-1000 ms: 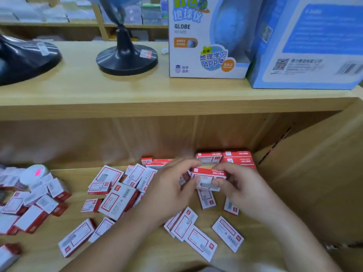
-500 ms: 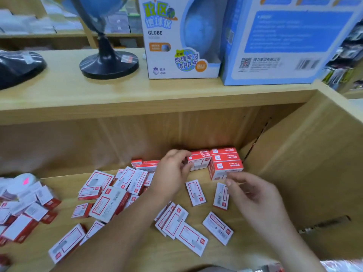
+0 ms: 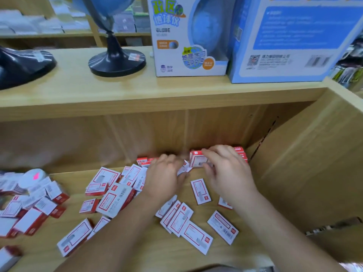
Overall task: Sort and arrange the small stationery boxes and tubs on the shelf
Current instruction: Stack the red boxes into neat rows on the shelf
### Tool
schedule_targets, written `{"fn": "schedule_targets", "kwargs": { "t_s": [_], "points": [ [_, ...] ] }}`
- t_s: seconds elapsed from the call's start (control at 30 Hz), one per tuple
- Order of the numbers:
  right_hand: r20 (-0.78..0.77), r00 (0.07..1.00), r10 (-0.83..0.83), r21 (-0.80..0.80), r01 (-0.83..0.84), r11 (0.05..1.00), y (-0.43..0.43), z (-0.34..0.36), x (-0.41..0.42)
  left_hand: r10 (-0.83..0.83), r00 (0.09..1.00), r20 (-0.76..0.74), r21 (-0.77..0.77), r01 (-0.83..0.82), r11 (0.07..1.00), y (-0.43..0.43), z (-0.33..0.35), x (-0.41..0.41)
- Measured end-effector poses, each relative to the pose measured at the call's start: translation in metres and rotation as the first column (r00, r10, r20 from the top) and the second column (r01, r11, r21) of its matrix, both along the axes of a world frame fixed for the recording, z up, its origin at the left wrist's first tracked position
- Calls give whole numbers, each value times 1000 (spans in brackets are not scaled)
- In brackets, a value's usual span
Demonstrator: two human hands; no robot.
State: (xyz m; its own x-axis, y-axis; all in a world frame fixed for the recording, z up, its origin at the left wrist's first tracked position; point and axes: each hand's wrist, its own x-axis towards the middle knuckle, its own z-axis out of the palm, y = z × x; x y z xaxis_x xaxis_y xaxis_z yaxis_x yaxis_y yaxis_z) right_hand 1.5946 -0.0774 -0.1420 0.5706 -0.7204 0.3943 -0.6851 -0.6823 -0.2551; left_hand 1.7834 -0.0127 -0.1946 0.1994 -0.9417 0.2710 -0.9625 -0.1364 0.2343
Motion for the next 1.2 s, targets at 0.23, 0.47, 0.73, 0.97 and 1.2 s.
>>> {"fn": "schedule_targets", "kwargs": {
  "t_s": [0.23,0.47,0.73,0.97,1.2],
  "points": [
    [-143,988,-49,-133,30,991,-18,-28,25,10,974,227,124,-39,992,13,4,1],
    [-147,989,-8,-219,-25,975,-23,-33,24,-3,970,243,227,-53,972,14,16,2],
    [-100,995,-15,-255,-11,967,-27,-38,21,28,992,124,123,-43,991,9,-4,6],
    [-79,996,-33,-223,15,975,-23,-34,21,5,1000,-20,-27,-6,1000,9,1,-1],
    [71,979,-192,-22,194,981,1,-23,-24,55,998,25,56,-56,997,-21,9,-13]
  ]
}}
